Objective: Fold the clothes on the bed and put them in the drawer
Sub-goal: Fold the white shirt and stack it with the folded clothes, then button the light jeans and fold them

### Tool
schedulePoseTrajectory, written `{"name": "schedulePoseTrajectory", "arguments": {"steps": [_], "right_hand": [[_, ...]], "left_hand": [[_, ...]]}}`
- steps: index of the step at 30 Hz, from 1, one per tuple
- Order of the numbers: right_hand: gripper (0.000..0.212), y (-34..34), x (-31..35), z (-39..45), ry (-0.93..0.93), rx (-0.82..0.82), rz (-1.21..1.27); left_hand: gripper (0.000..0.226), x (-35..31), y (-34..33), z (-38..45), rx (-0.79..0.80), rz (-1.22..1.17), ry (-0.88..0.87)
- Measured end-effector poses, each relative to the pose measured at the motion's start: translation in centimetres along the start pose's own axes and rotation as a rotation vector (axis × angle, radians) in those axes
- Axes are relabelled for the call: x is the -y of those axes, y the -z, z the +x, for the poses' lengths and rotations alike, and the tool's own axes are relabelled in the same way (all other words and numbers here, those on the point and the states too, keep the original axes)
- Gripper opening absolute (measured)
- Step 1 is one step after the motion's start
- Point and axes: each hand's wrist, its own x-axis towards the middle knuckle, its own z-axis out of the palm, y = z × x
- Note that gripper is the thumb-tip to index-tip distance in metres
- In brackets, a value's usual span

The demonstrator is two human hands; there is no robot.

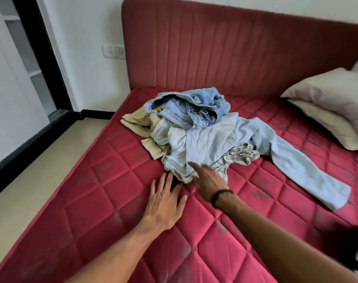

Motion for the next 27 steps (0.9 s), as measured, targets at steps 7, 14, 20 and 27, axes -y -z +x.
{"name": "schedulePoseTrajectory", "arguments": {"steps": [7, 14, 20, 27], "right_hand": [[0.035, -0.3, 0.5, 5.7, -0.065, -0.031, -0.368], [0.044, 6.8, 3.8, -4.3, -0.093, -0.258, -0.015], [0.047, 16.6, 6.9, -11.5, -0.036, -0.266, 0.298], [0.048, 31.6, 14.2, -16.4, 0.058, -0.464, 0.574]], "left_hand": [[0.05, 1.1, 0.4, 0.5, -0.204, -0.221, 0.014], [0.07, -0.3, 5.3, -2.4, -0.158, -0.848, 0.093], [0.102, -2.8, 10.9, -5.5, 0.069, -1.061, 0.137], [0.128, -11.2, 26.2, -5.4, -0.115, -1.162, -0.194]]}}
